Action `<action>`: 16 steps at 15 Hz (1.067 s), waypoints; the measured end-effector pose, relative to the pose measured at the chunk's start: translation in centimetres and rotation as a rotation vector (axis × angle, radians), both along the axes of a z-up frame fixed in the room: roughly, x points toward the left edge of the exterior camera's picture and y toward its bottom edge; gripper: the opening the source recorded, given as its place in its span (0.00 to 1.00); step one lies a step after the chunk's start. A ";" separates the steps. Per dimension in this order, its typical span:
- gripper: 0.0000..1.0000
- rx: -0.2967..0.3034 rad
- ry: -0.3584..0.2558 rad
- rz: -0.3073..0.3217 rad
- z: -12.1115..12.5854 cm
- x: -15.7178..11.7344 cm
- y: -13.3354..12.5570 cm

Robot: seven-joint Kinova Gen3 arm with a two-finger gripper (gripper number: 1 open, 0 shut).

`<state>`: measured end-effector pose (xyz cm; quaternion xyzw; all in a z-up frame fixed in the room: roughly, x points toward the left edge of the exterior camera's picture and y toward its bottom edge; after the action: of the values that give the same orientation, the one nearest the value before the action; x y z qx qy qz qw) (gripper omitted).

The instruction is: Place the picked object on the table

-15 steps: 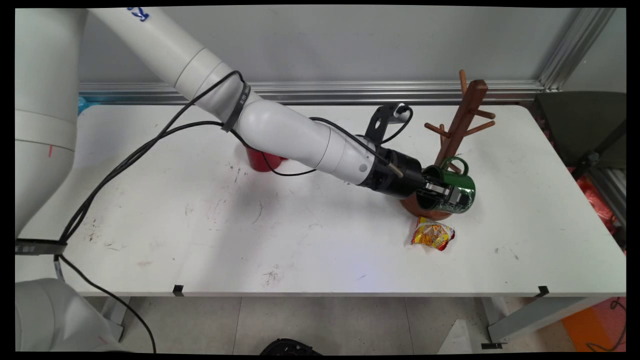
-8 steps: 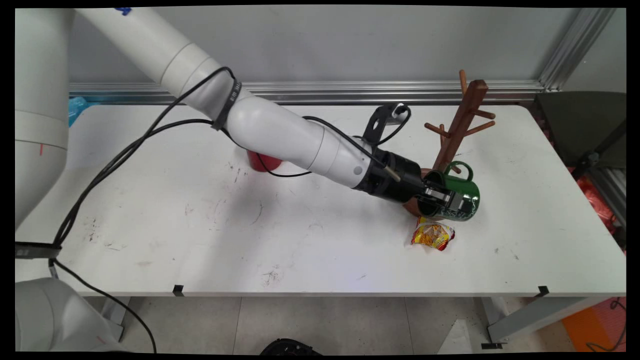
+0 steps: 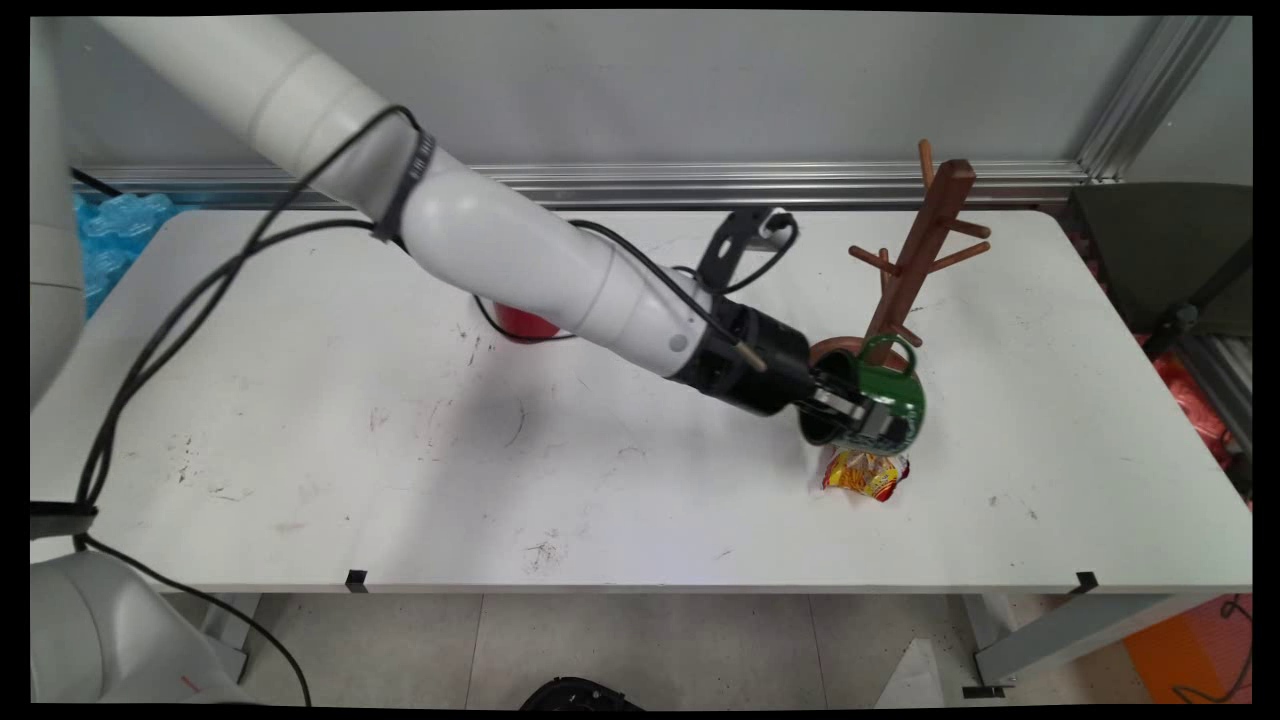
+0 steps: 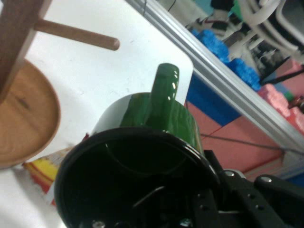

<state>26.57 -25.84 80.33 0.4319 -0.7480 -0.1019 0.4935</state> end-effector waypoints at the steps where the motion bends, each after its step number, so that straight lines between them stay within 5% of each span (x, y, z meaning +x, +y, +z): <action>1: 0.00 -0.012 -0.027 -0.006 0.9 0.6 0.3; 7: 0.00 -0.069 -0.144 -0.055 5.8 3.6 2.0; 16: 0.00 -0.190 -0.389 -0.218 12.7 8.6 3.7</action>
<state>35.14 -22.19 92.98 0.3117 -0.8775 0.0015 0.3646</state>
